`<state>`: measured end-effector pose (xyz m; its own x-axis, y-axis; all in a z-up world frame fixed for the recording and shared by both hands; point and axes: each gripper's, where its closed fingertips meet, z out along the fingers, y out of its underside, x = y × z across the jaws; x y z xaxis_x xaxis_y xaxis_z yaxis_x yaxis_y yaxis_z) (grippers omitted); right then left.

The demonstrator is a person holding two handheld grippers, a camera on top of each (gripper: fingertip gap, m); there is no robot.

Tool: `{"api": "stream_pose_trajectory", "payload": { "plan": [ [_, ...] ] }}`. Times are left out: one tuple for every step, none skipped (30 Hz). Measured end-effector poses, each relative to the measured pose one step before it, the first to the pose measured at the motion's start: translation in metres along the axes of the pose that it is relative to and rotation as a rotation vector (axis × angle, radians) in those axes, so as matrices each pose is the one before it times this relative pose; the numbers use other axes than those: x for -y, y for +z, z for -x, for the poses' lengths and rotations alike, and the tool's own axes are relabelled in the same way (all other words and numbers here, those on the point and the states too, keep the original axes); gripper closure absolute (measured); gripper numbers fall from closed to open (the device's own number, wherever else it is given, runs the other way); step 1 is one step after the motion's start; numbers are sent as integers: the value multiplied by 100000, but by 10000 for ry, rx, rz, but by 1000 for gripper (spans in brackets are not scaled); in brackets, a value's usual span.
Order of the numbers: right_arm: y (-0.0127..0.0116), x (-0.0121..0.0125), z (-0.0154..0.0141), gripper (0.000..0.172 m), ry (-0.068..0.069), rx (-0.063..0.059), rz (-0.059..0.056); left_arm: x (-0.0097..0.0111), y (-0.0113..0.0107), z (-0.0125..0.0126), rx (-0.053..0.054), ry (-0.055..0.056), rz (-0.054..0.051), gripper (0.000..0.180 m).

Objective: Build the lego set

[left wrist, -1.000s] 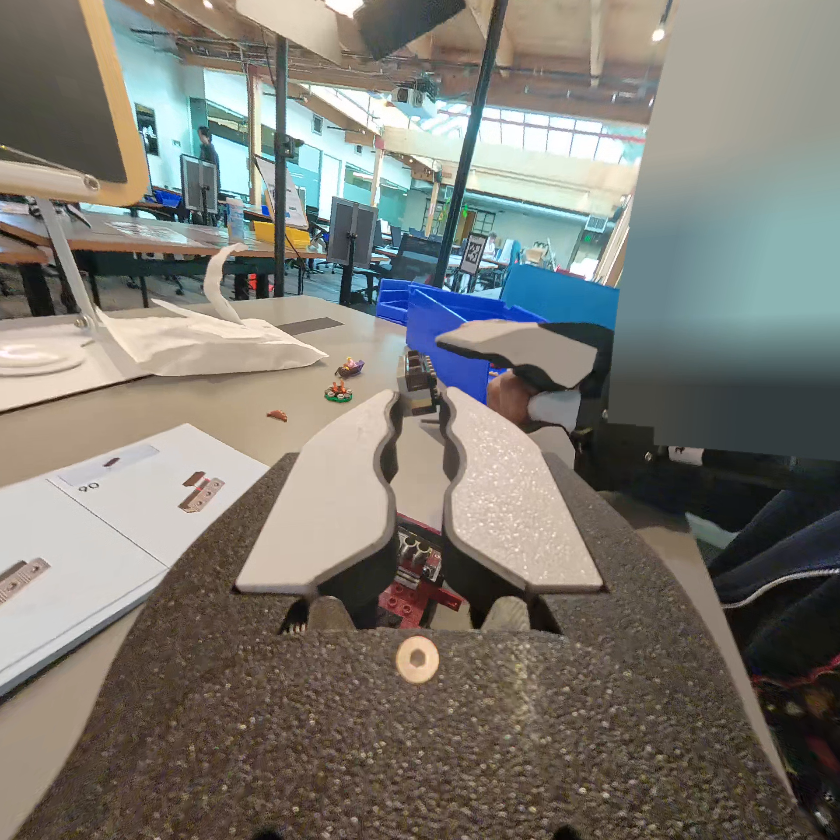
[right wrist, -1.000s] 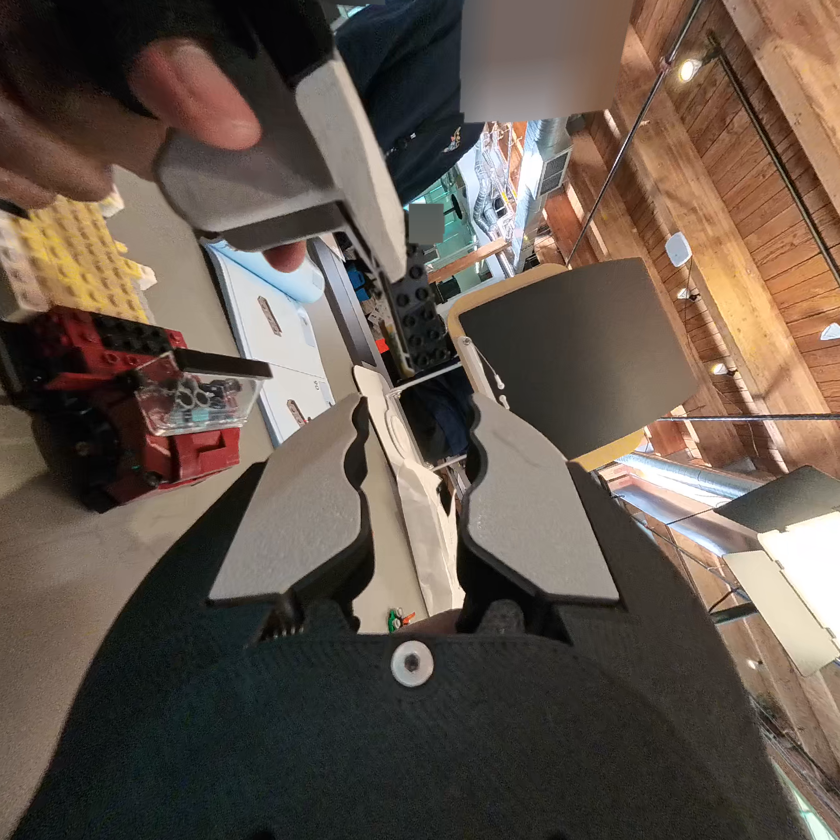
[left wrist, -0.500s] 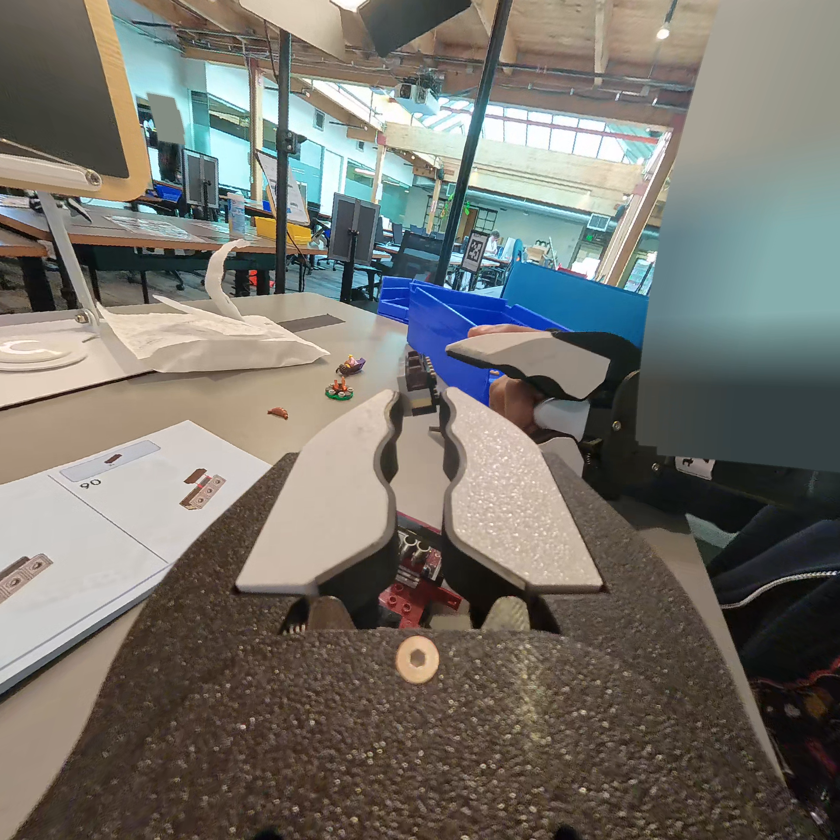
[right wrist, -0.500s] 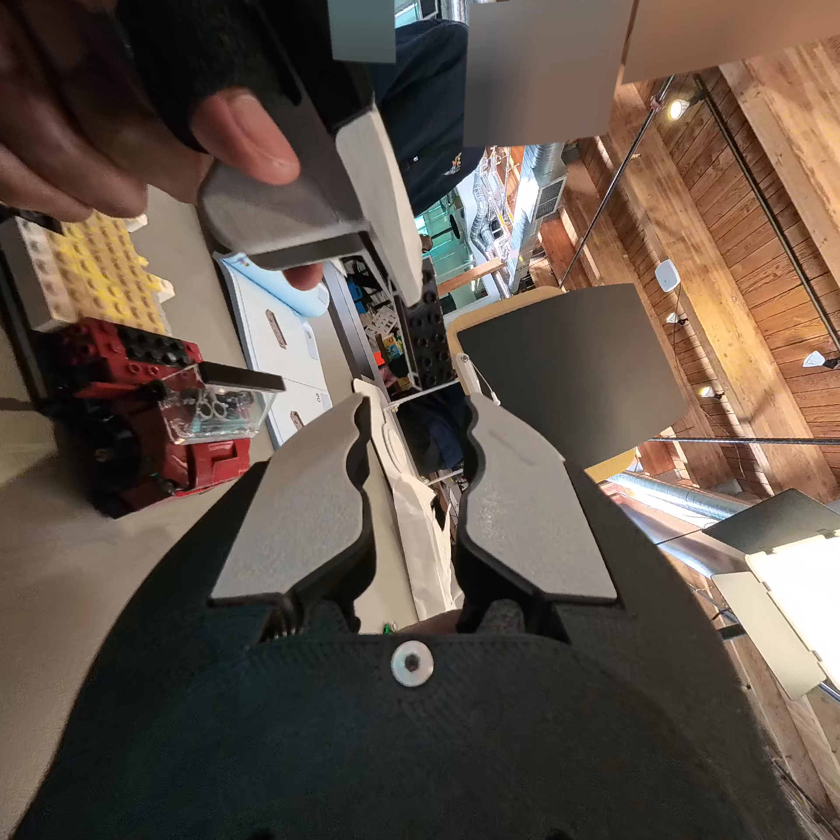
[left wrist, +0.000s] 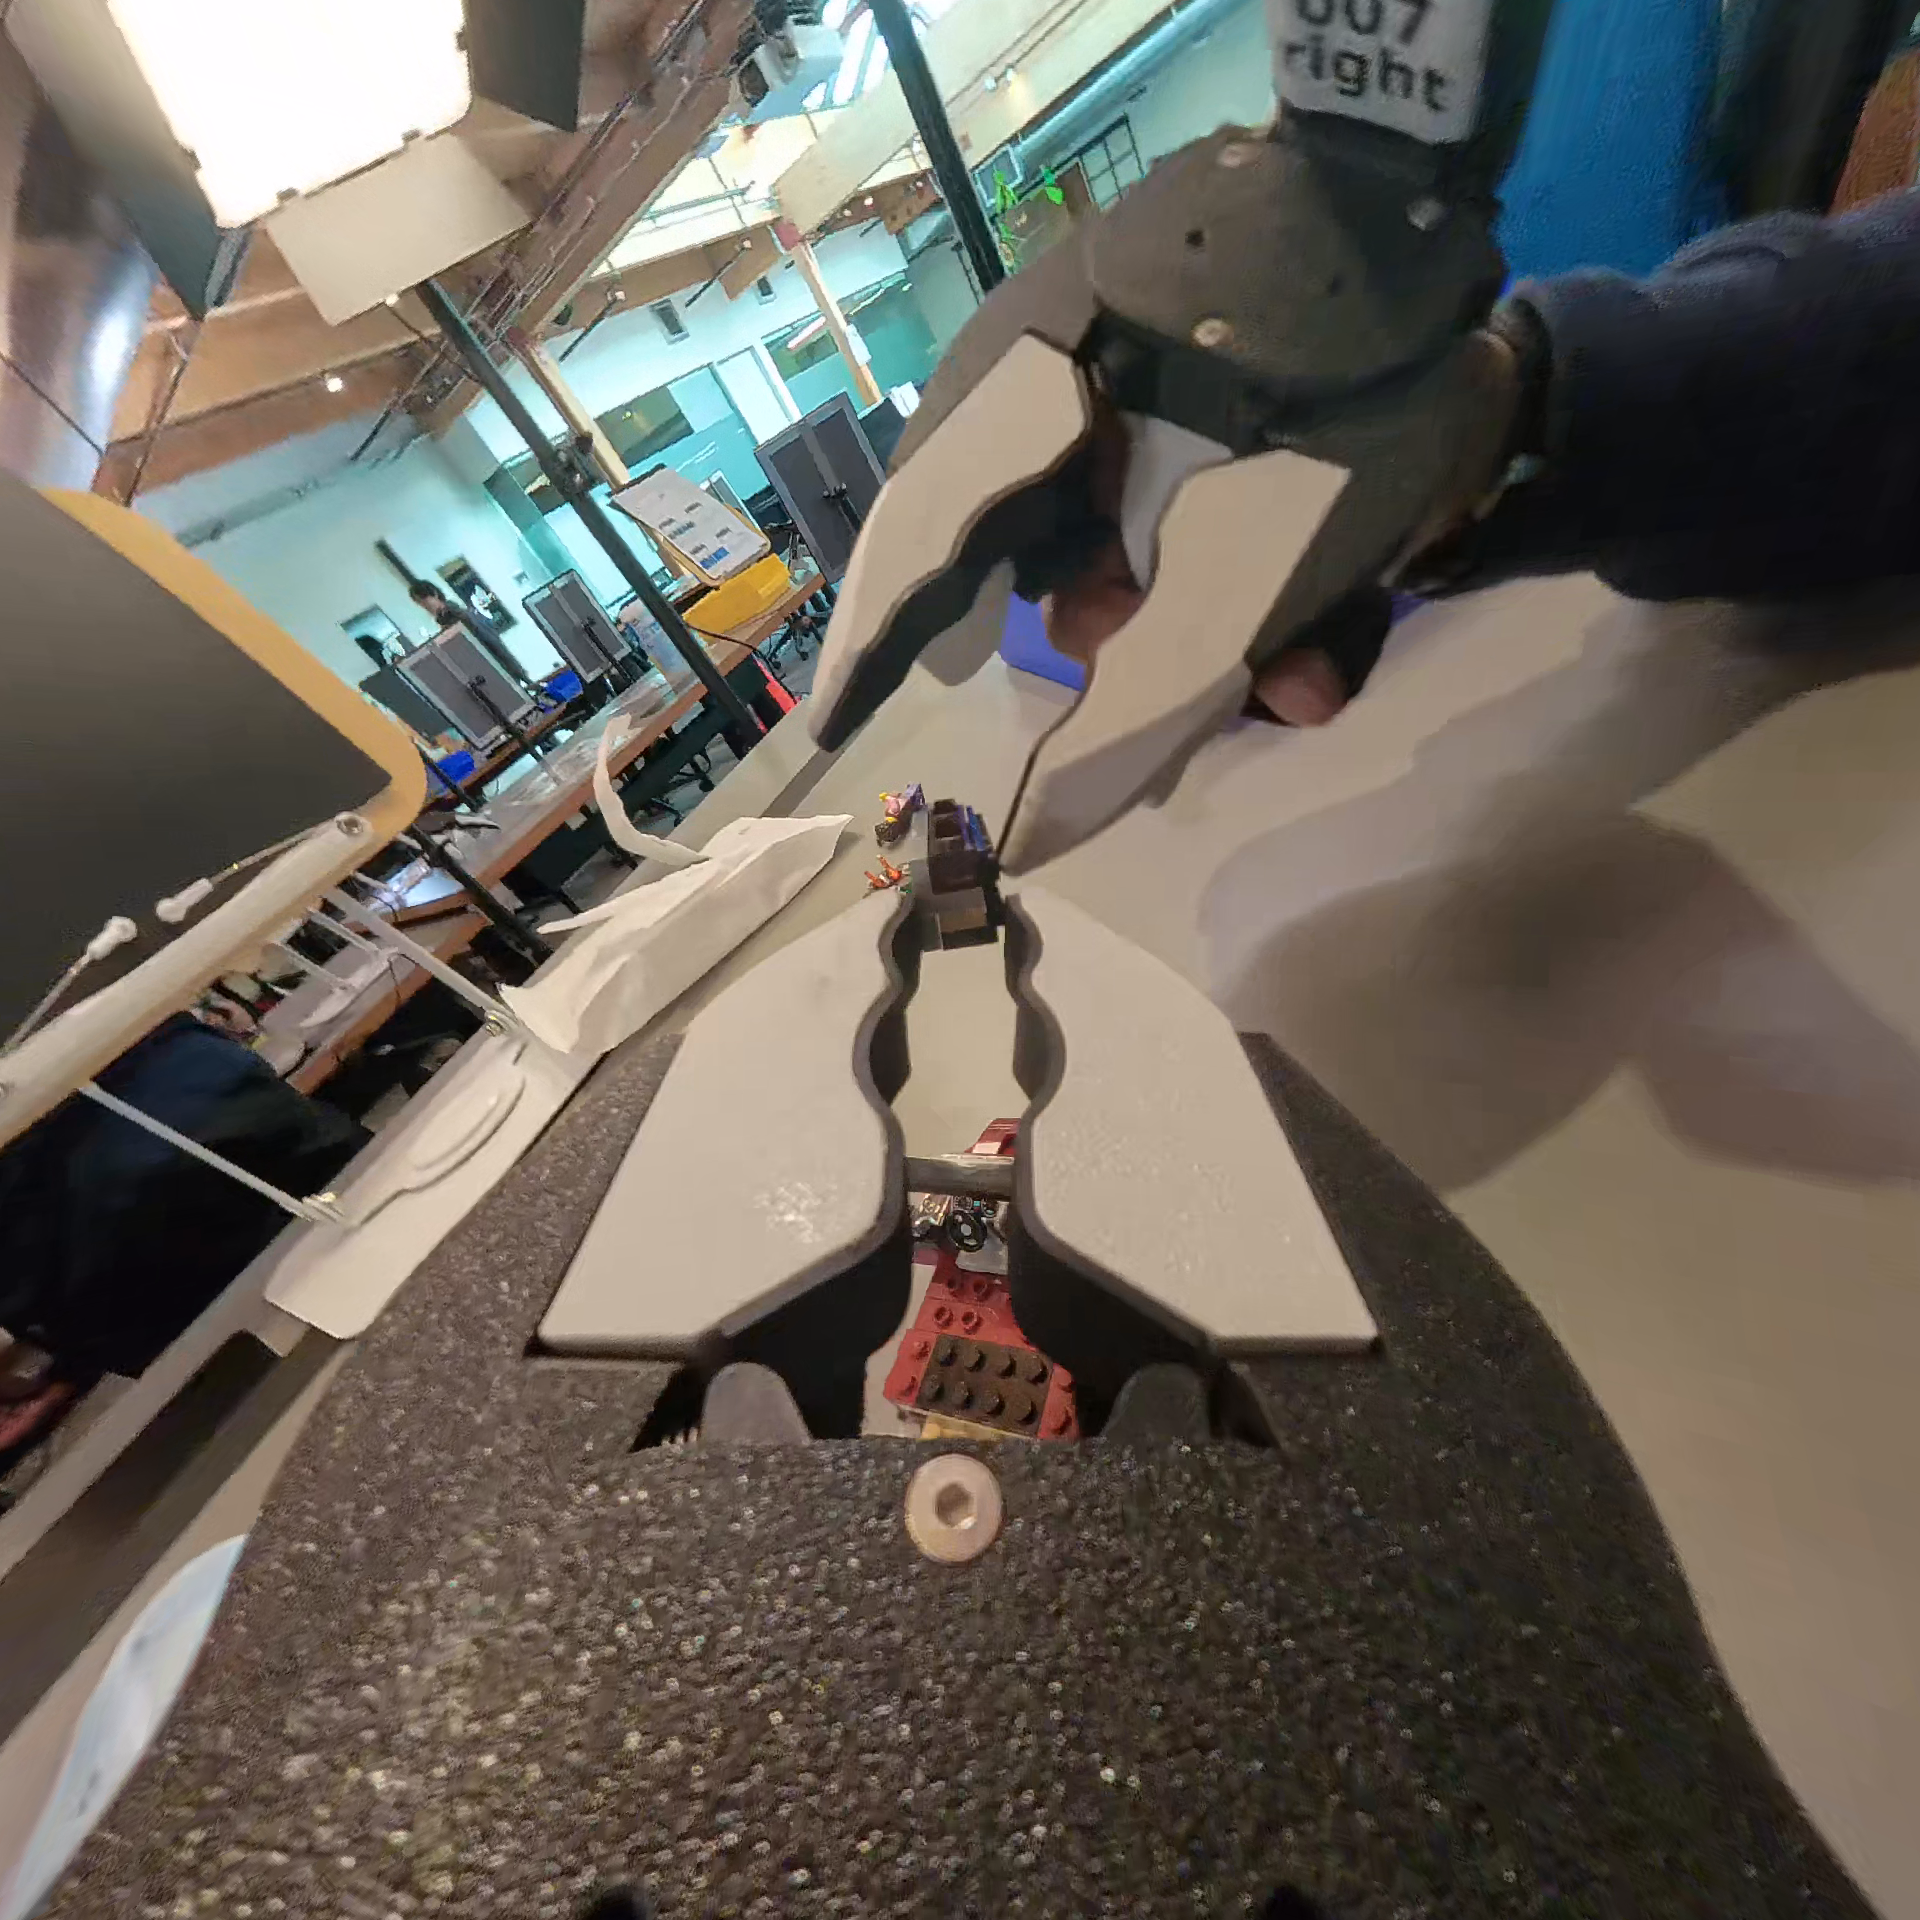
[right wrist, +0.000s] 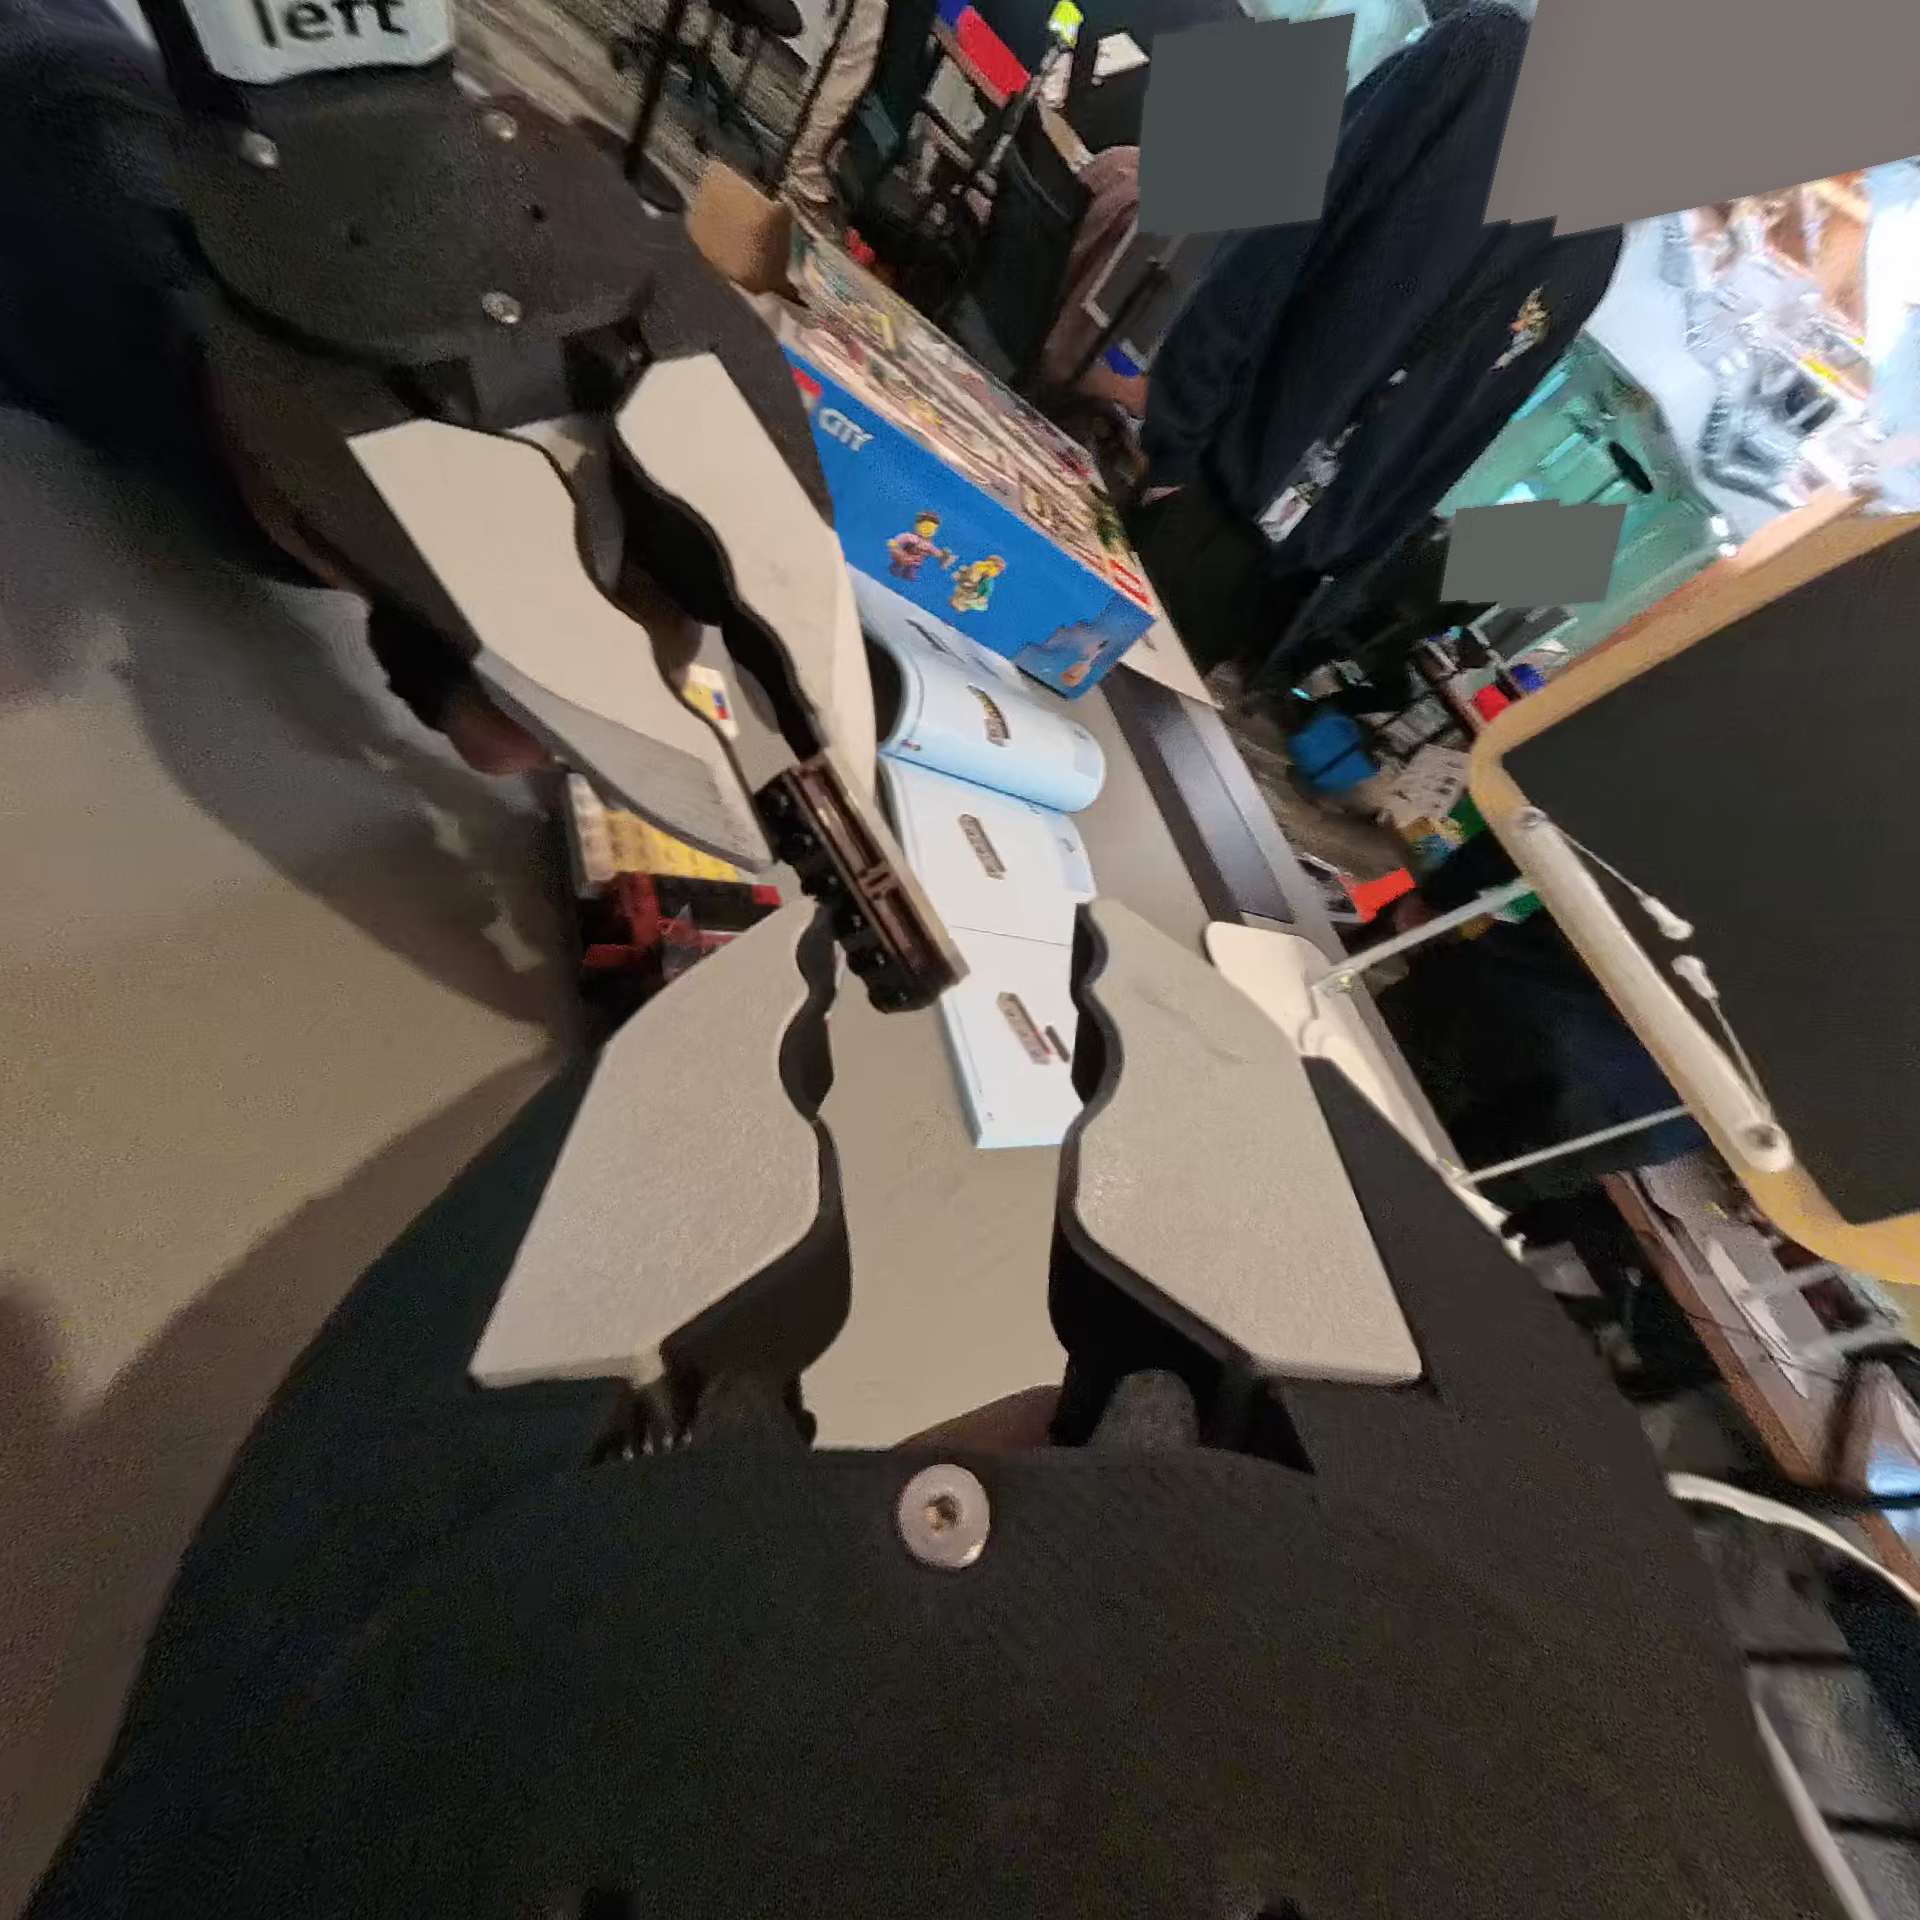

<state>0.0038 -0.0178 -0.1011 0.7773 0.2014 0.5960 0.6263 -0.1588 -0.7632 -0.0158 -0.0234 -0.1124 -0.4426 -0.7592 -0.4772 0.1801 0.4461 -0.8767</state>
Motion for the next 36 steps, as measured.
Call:
{"api": "stream_pose_trajectory", "payload": {
  "plan": [
    [-85, -175, 454, 130, -125, 307, 60, -29, 48, -244, -44, 252, 14, 165],
    [66, -366, 513, 131, -278, 253, 226, -58, 46, -280, -58, 272, 40, 165],
    [133, -409, 485, 131, -382, 173, 248, -32, 56, -284, -58, 299, 32, 165],
    [131, -344, 548, 132, -359, 195, 206, 5, 32, -271, -40, 331, 9, 165],
    [87, -133, 562, 135, -224, 235, 68, 22, 23, -318, -64, 360, -2, 165],
    [44, 55, 458, 139, -91, 210, -43, 64, 16, -369, -107, 338, -16, 165],
    [12, 78, 214, 145, -25, 98, -66, 41, 31, -382, -127, 258, -7, 165],
    [-19, -112, 153, 149, -29, 119, 50, -65, 77, -304, -104, 139, 54, 165],
    [-26, -280, 234, 149, 10, 206, 121, -181, 108, -180, -65, 30, 116, 165],
    [-79, -308, 182, 150, 105, 195, 101, -239, 112, -134, -66, -62, 153, 164],
    [-100, -520, -31, 151, 211, 94, 220, -194, 92, -9, -19, -113, 98, 165],
    [-81, -885, -124, 151, 283, 86, 386, -62, -32, 93, -10, -114, -10, 163],
    [-12, -1144, 49, 151, 411, 263, 473, 56, -116, 252, 34, -155, -79, 161],
    [130, -1352, 166, 151, 581, 386, 577, 81, -153, 377, 45, -229, -79, 159],
    [287, -1276, 89, 151, 611, 338, 550, 84, -168, 493, 69, -294, -71, 158],
    [414, -1117, 309, 151, 586, 444, 491, 48, -165, 573, 102, -316, -57, 158],
    [520, -985, 344, 151, 483, 419, 474, 13, -169, 593, 103, -306, -45, 158],
    [582, -873, 161, 151, 306, 220, 444, -14, -160, 566, 97, -278, -52, 158],
    [546, -721, 74, 151, 99, 94, 384, -40, -154, 541, 88, -262, -40, 158],
    [421, -574, 76, 153, -10, 37, 310, -21, -157, 515, 63, -254, -40, 157],
    [252, -325, 105, 150, -50, 46, 170, 7, -171, 526, 69, -226, -52, 157],
    [-36, 142, 130, 150, 10, 91, -120, 50, -201, 600, 102, -175, -56, 157],
    [-176, 188, 184, 147, 82, 169, -116, 65, -223, 686, 134, -131, -56, 157],
    [-279, 214, -8, 144, 117, 69, -91, 86, -268, 786, 164, -116, -84, 157],
    [-386, 296, -101, 140, 100, 22, -115, 76, -310, 891, 191, -134, -105, 157],
    [-480, 434, -98, 136, 71, 43, -182, 25, -311, 968, 191, -167, -96, 156],
    [-535, 610, -137, 134, 54, 42, -259, 0, -338, 1007, 185, -193, -97, 156],
    [-556, 776, -183, 133, 44, 43, -321, -10, -324, 1026, 192, -214, -119, 156],
    [-494, 991, -428, 133, 45, -74, -405, -83, -316, 1068, 227, -228, -93, 156],
    [-346, 1242, -920, 133, 120, -312, -532, -185, -275, 1105, 265, -237, -58, 156],
    [-74, 1321, -1331, 133, 268, -474, -562, -283, -219, 1061, 251, -253, -17, 156],
    [232, 1218, -1676, 132, 386, -609, -498, -347, -170, 984, 222, -224, -8, 156],
    [516, 1008, -1950, 131, 401, -747, -431, -404, -136, 904, 224, -162, 21, 155],
    [766, 768, -1884, 130, 346, -733, -364, -494, -94, 831, 235, -105, 57, 155],
    [992, 503, -1475, 129, 300, -491, -292, -539, -47, 744, 221, -104, 82, 155],
    [1144, 212, -1114, 129, 293, -300, -174, -556, 2, 598, 164, -139, 98, 154]
  ]
}}
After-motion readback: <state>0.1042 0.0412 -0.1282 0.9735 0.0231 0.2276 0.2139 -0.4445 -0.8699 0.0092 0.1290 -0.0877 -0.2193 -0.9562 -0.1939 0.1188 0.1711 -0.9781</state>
